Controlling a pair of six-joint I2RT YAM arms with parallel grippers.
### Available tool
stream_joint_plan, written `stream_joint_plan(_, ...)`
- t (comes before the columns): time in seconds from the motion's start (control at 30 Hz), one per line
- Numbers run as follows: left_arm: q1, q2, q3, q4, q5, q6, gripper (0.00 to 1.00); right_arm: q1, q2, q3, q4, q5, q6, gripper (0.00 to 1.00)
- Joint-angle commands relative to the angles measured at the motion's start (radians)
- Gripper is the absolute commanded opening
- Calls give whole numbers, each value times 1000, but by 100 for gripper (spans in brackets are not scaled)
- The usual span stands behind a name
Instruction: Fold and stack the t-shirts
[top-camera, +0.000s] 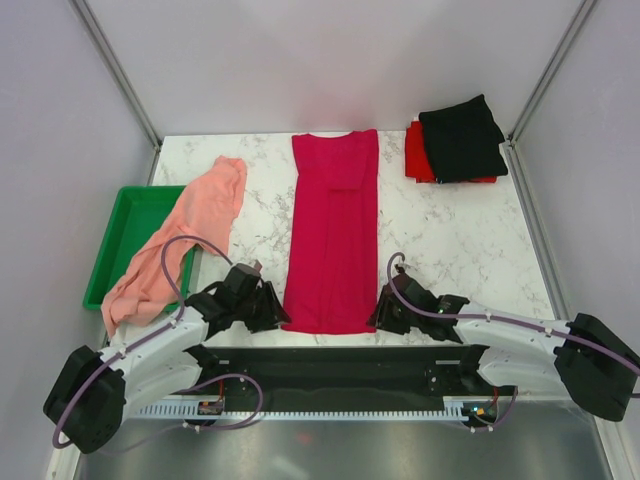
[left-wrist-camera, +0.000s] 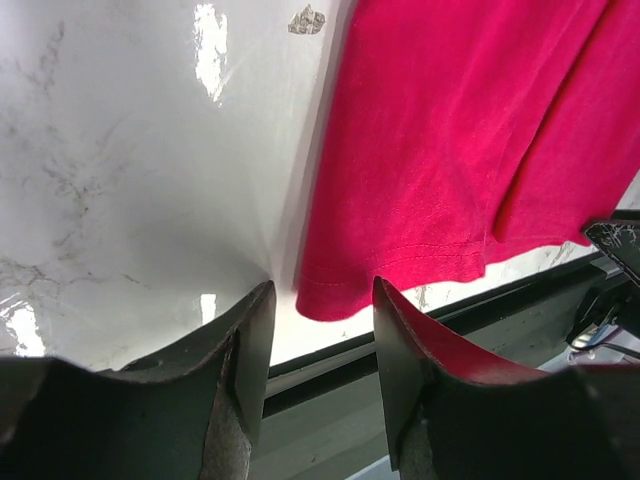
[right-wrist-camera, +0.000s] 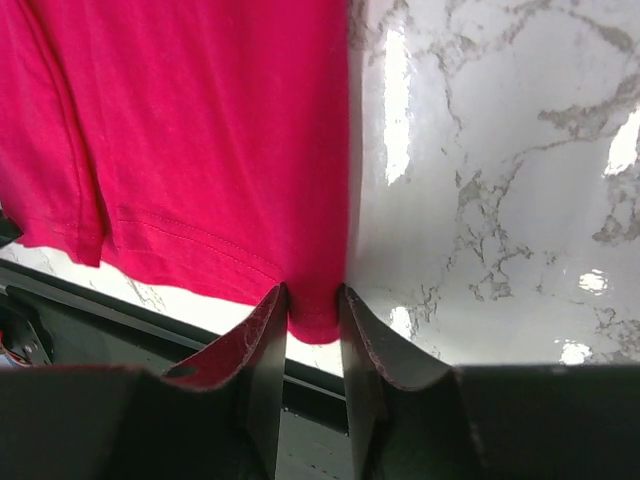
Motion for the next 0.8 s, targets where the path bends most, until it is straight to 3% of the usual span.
stream_joint_plan(0.0,-3,20,-8,39,-10,-16,50,4,19,-46,33,-22,21,33)
stream_joint_plan(0.1,-3,23,-5,47,-10,-16,47,6,21,-53,41,-19,23,13)
stream_joint_plan(0.2,-3,25,-6,58,-9,-17,42,6,7,-53,35,-12,24,2)
stream_joint_plan(0.4,-9,42,-5,74,-7,-16,39,6,-30,-43,4,5,24,0)
stream_joint_plan(0.6,-15,52,2,113,-5,-23,15,7,-50,-37,-11,17,17,0)
stream_joint_plan(0.63,-19,61,8,116,-2,-23,6,4,-54,-33,-19,19,14,0)
stream_joint_plan(0.67,-26,63,21,114,1,-23,2,6,-57,-30,-27,22,12,0)
stream_joint_plan(0.77,-68,51,51,84,-8,-54,2,9,-77,-5,-80,31,8,0)
